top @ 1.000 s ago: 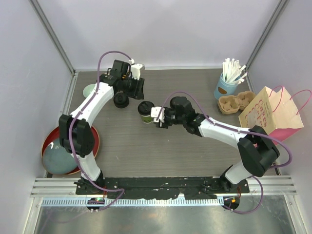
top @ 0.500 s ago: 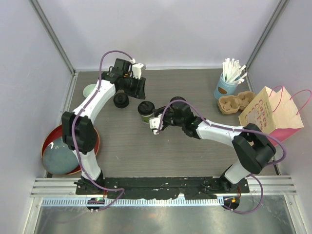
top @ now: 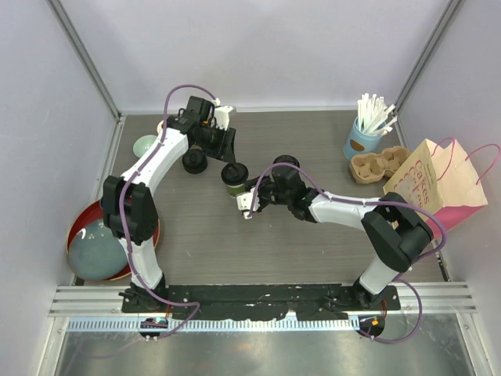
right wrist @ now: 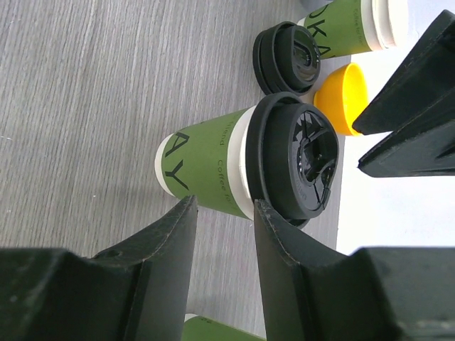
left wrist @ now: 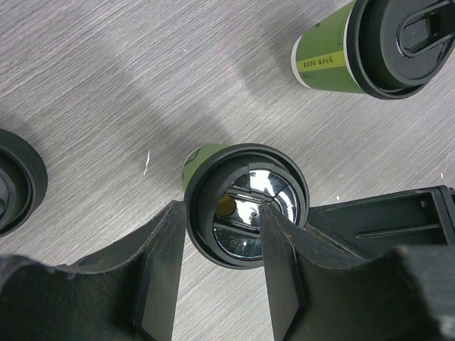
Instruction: Pack the takeout coffee
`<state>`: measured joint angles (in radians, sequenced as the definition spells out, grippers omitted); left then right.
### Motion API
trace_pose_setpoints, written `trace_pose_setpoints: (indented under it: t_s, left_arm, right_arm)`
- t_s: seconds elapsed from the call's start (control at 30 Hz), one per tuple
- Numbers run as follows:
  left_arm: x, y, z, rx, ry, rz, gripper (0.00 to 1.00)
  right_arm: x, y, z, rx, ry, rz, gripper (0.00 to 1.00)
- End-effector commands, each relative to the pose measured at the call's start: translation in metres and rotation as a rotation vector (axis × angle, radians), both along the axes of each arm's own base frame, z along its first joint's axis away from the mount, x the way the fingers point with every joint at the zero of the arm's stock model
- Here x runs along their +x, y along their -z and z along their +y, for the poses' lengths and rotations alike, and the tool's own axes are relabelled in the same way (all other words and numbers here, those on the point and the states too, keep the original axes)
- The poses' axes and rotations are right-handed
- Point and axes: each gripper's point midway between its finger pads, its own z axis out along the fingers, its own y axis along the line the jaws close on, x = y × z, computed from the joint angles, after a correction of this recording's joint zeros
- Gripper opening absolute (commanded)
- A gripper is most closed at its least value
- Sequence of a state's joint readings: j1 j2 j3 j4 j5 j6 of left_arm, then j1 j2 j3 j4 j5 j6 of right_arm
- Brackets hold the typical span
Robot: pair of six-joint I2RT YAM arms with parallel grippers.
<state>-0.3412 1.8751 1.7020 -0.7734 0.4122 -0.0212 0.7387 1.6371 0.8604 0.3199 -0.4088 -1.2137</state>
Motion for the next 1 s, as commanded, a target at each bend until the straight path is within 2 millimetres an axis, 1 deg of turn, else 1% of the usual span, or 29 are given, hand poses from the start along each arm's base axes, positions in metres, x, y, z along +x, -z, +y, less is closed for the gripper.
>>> trace_pose_setpoints:
  t_s: [0.0,0.03,0.1,0.23,0.4,0.43,0.5,0.53,0.7,0.73,0.77,0.83,0.97]
  left_arm:
    - [-0.001,-0.013,-0.007,-0.026,0.023,-0.027,0.49]
    - [-0.001,-0.013,-0.006,-0.024,0.023,-0.027,0.49]
    - [-0.002,-0.011,-0.006,-0.023,0.024,-0.022,0.48]
    - [-0.003,-0.01,-0.007,-0.024,0.028,-0.017,0.47]
    - [-0.004,-0.008,-0.009,-0.022,0.034,-0.014,0.47]
    - [-0.004,-0.006,-0.009,-0.02,0.034,-0.011,0.46]
    - [-0.004,-0.007,-0.009,-0.021,0.034,-0.013,0.46]
    - [-0.004,-0.007,-0.008,-0.02,0.032,-0.013,0.46]
    - [-0.004,-0.004,-0.007,-0.009,0.035,-0.014,0.46]
    - [-0.003,-0.004,-0.006,-0.005,0.032,-0.014,0.46]
    - [-0.003,-0.004,-0.007,-0.006,0.033,-0.013,0.46]
    - [-0.003,-0.002,-0.006,-0.005,0.032,-0.007,0.46]
    - [-0.002,0.003,-0.004,0.012,0.024,-0.004,0.46]
  right_arm:
    - [0.006,-0.042,0.014,0.077,-0.03,-0.106,0.43]
    - [0.005,-0.042,0.013,0.078,-0.029,-0.102,0.44]
    - [0.001,-0.049,0.012,0.093,-0.036,-0.109,0.44]
    - [-0.002,-0.053,0.009,0.105,-0.034,-0.115,0.43]
    - [0.004,-0.056,0.012,0.109,-0.022,-0.13,0.44]
    - [0.006,-0.053,0.013,0.103,-0.021,-0.126,0.44]
    - [0.008,-0.053,0.016,0.098,-0.023,-0.127,0.44]
    - [0.009,-0.048,0.017,0.089,-0.025,-0.119,0.43]
    - [0.013,-0.045,0.018,0.086,-0.015,-0.122,0.41]
    - [0.014,-0.044,0.018,0.081,-0.016,-0.12,0.41]
    - [0.014,-0.038,0.018,0.064,-0.018,-0.105,0.41]
    - [0.015,-0.037,0.02,0.056,-0.023,-0.098,0.41]
    - [0.018,-0.031,0.019,0.04,-0.008,-0.092,0.41]
